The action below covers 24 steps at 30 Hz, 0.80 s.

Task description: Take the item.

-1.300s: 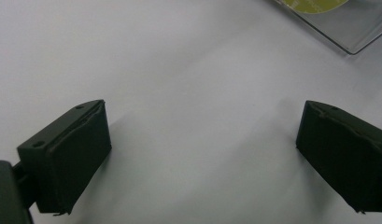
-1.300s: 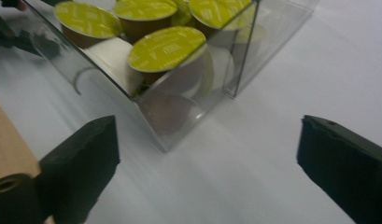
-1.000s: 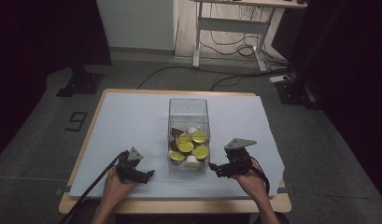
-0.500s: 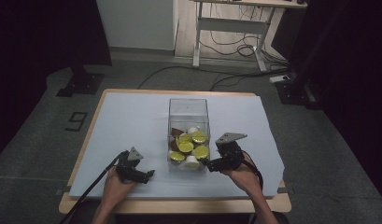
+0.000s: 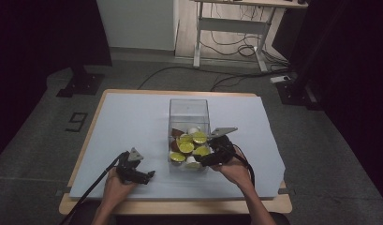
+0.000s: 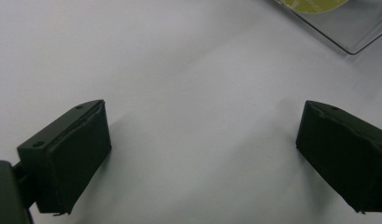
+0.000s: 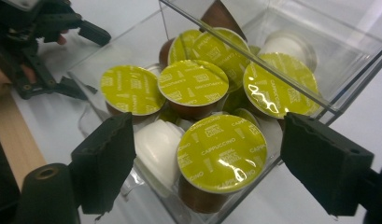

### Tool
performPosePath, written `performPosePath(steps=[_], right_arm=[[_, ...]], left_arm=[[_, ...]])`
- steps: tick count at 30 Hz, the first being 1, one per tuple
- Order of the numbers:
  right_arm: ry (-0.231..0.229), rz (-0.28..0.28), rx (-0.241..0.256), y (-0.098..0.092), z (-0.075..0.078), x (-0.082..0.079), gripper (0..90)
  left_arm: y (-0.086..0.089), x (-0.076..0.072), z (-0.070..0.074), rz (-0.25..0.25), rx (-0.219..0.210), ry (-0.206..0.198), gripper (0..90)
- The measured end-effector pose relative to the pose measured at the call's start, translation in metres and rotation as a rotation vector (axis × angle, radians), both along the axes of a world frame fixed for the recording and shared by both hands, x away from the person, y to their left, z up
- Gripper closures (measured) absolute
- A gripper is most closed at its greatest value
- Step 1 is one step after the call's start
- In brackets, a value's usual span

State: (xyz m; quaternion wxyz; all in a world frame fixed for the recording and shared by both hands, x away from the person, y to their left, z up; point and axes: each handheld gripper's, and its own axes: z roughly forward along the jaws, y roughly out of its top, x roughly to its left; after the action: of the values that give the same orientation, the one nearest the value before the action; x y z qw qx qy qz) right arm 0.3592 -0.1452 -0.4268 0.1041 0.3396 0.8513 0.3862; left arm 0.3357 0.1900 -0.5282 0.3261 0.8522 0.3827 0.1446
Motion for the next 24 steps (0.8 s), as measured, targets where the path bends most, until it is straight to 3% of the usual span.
performPosePath(steps=[12,24], right_arm=[[0.041,0.025,-0.034,0.022,-0.008,0.015,34.3],[0.088,0.032,-0.083,0.044,-0.016,0.028,36.7]], left_arm=[[0.000,0.000,0.000,0.001,0.000,0.000,2.7],[0.000,0.000,0.000,0.000,0.000,0.000,2.7]])
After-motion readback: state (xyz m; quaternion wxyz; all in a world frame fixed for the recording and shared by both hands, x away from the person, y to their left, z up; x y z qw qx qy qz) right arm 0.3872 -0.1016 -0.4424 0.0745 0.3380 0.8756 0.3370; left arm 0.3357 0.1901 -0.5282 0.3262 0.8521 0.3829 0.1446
